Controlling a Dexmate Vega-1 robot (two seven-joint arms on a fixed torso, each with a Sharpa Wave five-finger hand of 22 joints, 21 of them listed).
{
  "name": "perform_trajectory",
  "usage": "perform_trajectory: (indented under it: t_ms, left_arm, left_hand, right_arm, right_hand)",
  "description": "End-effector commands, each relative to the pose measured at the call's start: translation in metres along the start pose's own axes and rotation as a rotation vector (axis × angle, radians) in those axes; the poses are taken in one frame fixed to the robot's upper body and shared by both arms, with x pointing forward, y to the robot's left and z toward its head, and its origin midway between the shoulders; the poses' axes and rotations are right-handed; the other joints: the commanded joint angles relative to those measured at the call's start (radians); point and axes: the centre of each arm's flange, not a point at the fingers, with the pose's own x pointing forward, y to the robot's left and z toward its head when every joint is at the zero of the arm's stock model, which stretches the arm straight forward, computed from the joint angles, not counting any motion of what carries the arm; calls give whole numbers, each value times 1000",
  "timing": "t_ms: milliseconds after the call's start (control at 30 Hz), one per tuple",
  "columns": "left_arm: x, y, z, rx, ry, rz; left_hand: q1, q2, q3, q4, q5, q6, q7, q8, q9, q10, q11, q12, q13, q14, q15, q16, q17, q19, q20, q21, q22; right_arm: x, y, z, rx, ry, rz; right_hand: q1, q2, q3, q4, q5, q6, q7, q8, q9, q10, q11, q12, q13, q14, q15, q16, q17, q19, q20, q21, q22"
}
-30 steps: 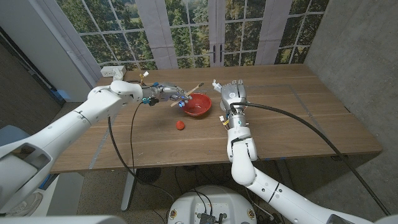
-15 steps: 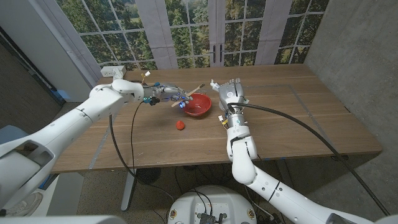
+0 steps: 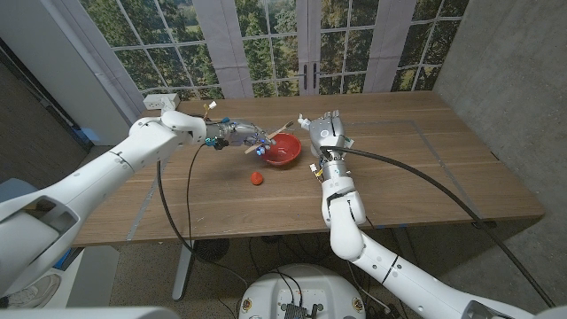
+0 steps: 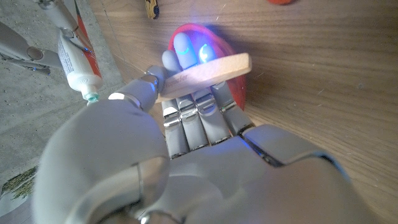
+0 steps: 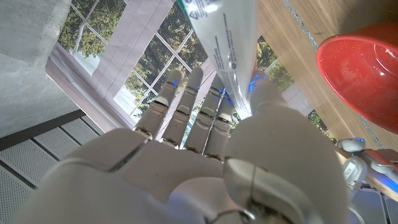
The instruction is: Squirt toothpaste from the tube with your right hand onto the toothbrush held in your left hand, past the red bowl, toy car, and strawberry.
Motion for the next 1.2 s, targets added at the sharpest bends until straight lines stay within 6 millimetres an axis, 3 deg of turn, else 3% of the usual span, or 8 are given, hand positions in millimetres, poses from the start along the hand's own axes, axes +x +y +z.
perform_trajectory:
  t_ms: [33, 1200]
  left_arm:
    - [1, -2, 2, -1, 15, -7]
    - [4, 0, 3, -21, 8, -43]
  left_hand:
    - [44, 43, 19, 9, 5, 14, 13, 0, 2, 124, -112, 4, 4, 74, -112, -1, 2, -1, -92, 6, 1]
    - [47, 43, 21, 9, 5, 11, 16, -3, 5, 124, -108, 1, 7, 74, -112, -2, 4, -1, -89, 9, 1]
  right_arm:
    - [2, 0, 2, -52, -21, 9]
    - [10, 0, 10, -77, -63, 7]
  right_hand:
    - [10, 5, 6, -2, -3, 1, -3, 1, 6, 3, -3, -2, 4, 7, -152, -6, 3, 1, -5, 8, 2]
    - [11, 2, -1, 3, -6, 18, -3, 7, 5, 25, -5, -3, 6, 15, -149, -9, 7, -1, -4, 9, 1]
